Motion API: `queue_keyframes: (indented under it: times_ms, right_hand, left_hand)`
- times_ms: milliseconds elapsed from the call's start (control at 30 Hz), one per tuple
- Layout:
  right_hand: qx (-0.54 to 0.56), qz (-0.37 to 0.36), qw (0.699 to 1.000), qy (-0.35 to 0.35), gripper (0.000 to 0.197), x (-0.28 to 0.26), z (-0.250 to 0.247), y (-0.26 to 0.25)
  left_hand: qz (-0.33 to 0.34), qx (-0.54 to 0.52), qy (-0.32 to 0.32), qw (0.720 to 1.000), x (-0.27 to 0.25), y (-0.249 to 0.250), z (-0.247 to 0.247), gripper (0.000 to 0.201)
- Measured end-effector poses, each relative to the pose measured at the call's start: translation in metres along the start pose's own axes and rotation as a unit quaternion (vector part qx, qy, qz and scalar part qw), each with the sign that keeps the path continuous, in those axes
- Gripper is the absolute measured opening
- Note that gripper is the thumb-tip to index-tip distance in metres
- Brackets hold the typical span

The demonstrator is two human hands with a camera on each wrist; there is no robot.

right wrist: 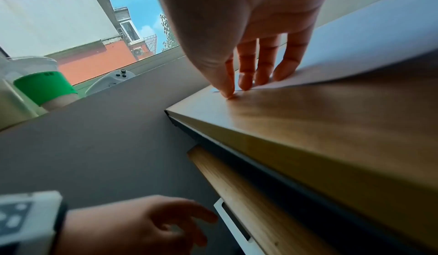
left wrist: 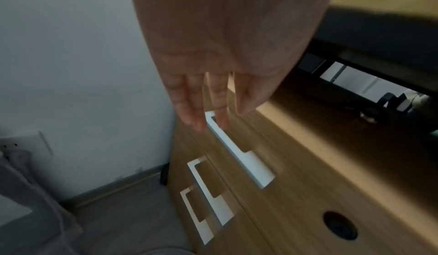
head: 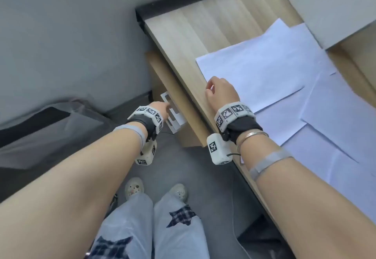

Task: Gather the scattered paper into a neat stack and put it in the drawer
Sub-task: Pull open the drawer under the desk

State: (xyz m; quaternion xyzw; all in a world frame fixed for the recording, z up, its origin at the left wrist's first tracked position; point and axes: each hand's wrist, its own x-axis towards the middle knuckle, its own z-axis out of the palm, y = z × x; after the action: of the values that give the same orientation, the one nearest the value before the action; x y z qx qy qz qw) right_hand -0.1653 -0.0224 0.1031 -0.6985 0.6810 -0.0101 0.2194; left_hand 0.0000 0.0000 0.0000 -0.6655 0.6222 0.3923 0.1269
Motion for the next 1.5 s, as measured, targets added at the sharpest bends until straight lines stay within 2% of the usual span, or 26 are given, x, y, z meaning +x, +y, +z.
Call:
queue_keyframes:
  times_ms: [200, 367, 533, 600, 700, 833, 867, 1100, 1267, 1333, 1500]
  right_hand:
    - [0.008, 0.018, 0.999, 0.025, 0.015, 0.012, 0.01, 0.003]
    - [-0.013, 0.022, 0.999, 0.042, 0.017, 0.014, 0.014, 0.001]
    - [-0.034, 0.028, 0.998, 0.052, 0.019, 0.018, 0.017, -0.004]
    - [-0.04, 0.029, 0.997, 0.058, 0.019, 0.018, 0.019, -0.005]
    - [-0.049, 0.029, 0.996, 0.064, 0.02, 0.019, 0.021, -0.005]
    - [-0.044, 0.033, 0.996, 0.066, 0.02, 0.018, 0.021, -0.005]
    - [-0.043, 0.034, 0.996, 0.066, 0.019, 0.017, 0.021, -0.005]
    - [-0.046, 0.039, 0.995, 0.074, 0.019, 0.015, 0.023, -0.009]
    - [-0.051, 0.044, 0.995, 0.073, 0.019, 0.015, 0.024, -0.01]
    - [-0.054, 0.047, 0.994, 0.078, 0.02, 0.014, 0.024, -0.011]
    - [-0.062, 0.048, 0.994, 0.078, 0.02, 0.013, 0.025, -0.012]
  left_hand:
    - [0.009, 0.023, -0.054, 0.998, 0.034, -0.008, 0.02, 0.063]
    - [-0.003, 0.029, -0.076, 0.997, 0.045, -0.02, 0.024, 0.056]
    - [-0.01, 0.057, -0.091, 0.994, 0.054, -0.024, 0.02, 0.08]
    - [-0.004, 0.059, -0.098, 0.993, 0.059, -0.024, 0.02, 0.084]
    - [-0.003, 0.04, -0.078, 0.996, 0.061, -0.028, 0.027, 0.08]
    - [-0.011, -0.006, -0.01, 1.0, 0.053, -0.03, 0.033, 0.041]
    - [-0.022, -0.017, -0.002, 1.0, 0.052, -0.031, 0.033, 0.039]
    - [-0.133, -0.078, 0.002, 0.988, 0.042, -0.044, 0.028, 0.07]
    - [-0.207, -0.154, 0.01, 0.966, 0.033, -0.053, 0.026, 0.059]
    - [-0.212, -0.193, 0.033, 0.957, 0.025, -0.055, 0.021, 0.052]
    - [-0.202, -0.221, 0.097, 0.949, 0.009, -0.067, 0.01, 0.056]
